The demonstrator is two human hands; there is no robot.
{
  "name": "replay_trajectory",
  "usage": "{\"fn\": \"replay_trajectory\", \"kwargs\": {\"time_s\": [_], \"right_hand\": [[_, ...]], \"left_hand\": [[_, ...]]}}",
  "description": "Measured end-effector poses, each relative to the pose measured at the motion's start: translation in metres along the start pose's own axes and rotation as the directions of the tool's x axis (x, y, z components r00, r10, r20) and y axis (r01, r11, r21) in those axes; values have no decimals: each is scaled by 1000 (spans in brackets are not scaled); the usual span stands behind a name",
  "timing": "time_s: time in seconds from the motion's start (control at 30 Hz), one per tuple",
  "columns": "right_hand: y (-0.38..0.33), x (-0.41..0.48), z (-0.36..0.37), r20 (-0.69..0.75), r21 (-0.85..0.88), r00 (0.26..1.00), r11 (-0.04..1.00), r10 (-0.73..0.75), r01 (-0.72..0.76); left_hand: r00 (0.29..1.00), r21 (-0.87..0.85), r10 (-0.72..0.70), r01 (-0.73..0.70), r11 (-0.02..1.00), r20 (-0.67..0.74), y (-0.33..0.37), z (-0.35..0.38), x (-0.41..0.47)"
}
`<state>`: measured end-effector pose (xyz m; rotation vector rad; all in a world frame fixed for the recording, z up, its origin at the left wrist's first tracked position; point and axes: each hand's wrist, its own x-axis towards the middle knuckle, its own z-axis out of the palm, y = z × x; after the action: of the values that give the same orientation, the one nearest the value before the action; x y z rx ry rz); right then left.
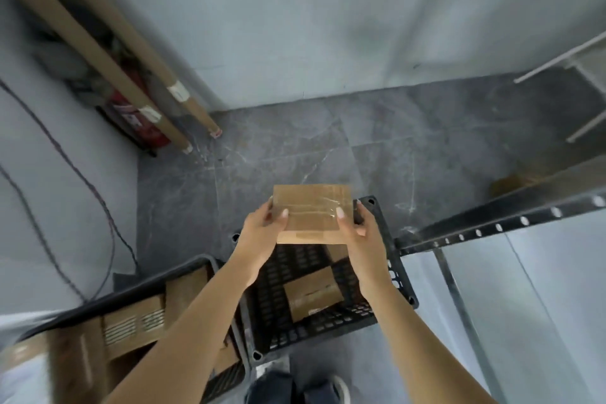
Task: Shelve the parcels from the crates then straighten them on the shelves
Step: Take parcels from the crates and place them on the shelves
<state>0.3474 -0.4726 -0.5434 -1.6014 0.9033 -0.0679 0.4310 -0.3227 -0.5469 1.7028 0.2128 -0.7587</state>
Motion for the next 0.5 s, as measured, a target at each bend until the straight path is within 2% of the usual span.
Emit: {"fn": "replay_trajectory", "kwargs": {"time_s": [0.07, 0.2, 0.3, 0.37, 0.5], "right_hand": [[-23, -24, -16, 72, 19, 996, 998, -58, 57], [-75, -82, -54, 79, 178, 982, 972, -169, 153], [-108, -124, -84, 24, 229, 971, 947, -239, 227], [-130, -146, -102, -15, 283, 966, 926, -256, 250], [-172, -188, -133, -33, 393, 952, 872, -304, 292]], "left_hand": [[996, 38, 91, -92, 995, 26, 24, -3, -34], [976, 3, 212, -212, 977, 44, 65, 1, -107], [974, -82, 226, -224, 971, 15, 101, 6, -160], [956, -127, 294, -292, 948, -8, 126, 9, -194], [891, -110, 444, -434, 894, 92, 170, 13, -249]]}}
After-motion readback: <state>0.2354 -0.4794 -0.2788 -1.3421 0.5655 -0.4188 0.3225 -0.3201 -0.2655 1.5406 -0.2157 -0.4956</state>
